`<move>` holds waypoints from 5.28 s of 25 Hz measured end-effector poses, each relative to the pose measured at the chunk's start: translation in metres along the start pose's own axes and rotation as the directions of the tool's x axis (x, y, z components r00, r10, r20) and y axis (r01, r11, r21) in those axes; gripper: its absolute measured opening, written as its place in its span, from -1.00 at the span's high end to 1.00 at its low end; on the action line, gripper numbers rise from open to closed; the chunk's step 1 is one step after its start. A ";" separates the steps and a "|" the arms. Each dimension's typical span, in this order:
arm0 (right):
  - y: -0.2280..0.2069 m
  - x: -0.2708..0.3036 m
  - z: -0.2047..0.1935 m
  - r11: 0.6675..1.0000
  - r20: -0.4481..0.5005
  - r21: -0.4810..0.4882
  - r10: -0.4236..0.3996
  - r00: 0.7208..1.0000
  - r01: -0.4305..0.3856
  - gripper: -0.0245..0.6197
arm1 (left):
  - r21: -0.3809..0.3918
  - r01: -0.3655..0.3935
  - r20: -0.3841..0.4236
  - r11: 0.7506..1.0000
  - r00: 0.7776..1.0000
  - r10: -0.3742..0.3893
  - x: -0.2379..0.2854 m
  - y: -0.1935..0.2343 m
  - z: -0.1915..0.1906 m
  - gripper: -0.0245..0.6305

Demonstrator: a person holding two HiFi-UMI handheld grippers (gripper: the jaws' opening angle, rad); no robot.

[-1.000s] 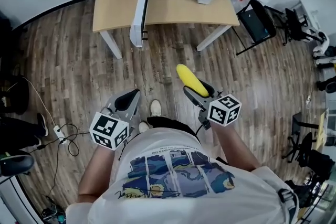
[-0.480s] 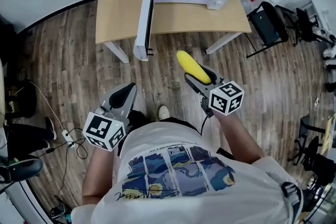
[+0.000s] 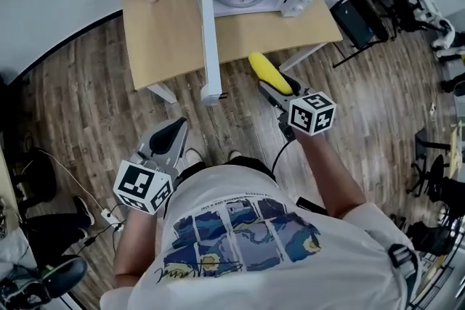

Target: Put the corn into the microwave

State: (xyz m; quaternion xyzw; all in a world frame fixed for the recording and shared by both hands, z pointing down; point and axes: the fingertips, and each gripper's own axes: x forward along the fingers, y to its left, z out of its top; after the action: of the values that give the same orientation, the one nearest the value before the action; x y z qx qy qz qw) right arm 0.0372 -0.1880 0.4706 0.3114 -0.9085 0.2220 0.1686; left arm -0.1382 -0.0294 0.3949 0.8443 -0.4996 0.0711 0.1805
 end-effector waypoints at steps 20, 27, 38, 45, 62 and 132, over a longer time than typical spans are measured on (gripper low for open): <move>-0.126 0.215 0.065 0.982 -0.039 -0.048 -0.184 0.982 0.182 0.14 | -0.007 -0.123 -0.031 0.992 0.992 0.122 0.002 0.109 0.033 0.90; -0.163 0.289 0.086 0.979 -0.057 -0.092 -0.186 0.981 0.180 0.14 | -0.048 -0.236 -0.062 0.971 0.971 0.232 0.015 0.128 0.035 0.90; -0.190 0.371 0.090 0.962 -0.091 -0.193 -0.213 0.973 0.193 0.14 | -0.069 -0.354 -0.127 0.933 0.930 0.344 0.028 0.135 0.031 0.90; -0.190 0.394 0.086 0.947 -0.124 -0.256 -0.232 0.965 0.195 0.14 | -0.102 -0.426 -0.143 0.899 0.900 0.411 0.019 0.140 0.023 0.90; -0.185 0.401 0.071 0.957 -0.230 -0.235 -0.222 0.947 0.167 0.13 | -0.118 -0.434 -0.142 0.893 0.898 0.417 0.013 0.141 0.019 0.90; 0.062 0.024 -0.029 0.970 -0.005 -0.132 -0.208 0.978 0.205 0.66 | -0.030 0.013 -0.053 0.999 0.998 -0.015 -0.078 0.055 -0.060 0.90</move>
State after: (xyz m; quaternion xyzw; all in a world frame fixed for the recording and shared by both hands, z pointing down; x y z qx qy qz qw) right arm -0.0158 -0.1411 0.4875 0.3905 -0.8820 0.1464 0.2193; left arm -0.2210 0.0331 0.4393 0.8427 -0.4897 0.0850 0.2069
